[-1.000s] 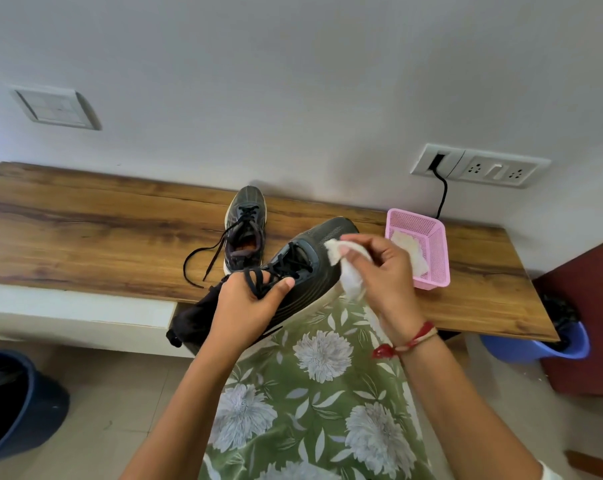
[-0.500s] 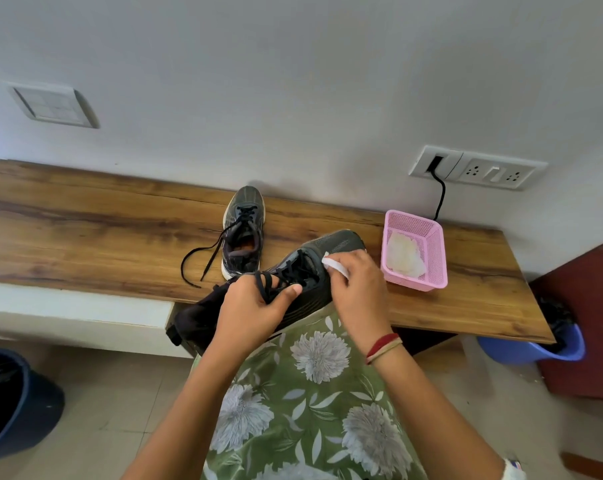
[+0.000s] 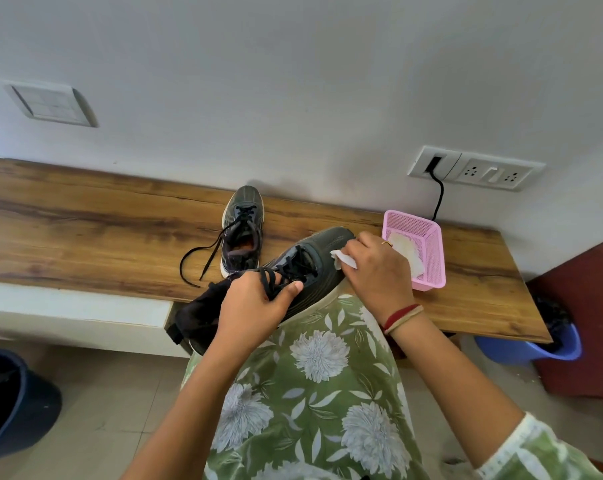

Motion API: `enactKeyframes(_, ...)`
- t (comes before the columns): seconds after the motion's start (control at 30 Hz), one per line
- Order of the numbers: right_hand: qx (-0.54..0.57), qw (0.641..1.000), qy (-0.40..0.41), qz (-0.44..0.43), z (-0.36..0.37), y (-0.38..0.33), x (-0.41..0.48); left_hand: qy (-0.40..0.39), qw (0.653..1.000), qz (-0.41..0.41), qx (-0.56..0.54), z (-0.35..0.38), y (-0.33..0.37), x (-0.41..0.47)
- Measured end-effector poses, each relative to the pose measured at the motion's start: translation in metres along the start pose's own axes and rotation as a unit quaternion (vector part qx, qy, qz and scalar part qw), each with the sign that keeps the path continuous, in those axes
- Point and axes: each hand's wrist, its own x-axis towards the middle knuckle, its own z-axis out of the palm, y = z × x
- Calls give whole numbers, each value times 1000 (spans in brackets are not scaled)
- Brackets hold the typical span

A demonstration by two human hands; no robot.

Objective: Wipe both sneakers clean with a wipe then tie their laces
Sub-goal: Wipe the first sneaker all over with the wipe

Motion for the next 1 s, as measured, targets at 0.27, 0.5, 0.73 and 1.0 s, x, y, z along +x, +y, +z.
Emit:
enactKeyframes(0.27,330,927,9,175,-6,9,6,15,999,-17,-35,-1,-4,-1)
enactKeyframes(0.5,110,990,-26,83,6,4,0,4,999,-15,-32,1,1,-2)
enactKeyframes(0.73,165,976,29,136,-2,3,6,9,998,-28,-60,3,0,-1)
enactKeyframes(1.0,48,995,-2,83,7,14,0,3,999,-15,-52,4,0,-3)
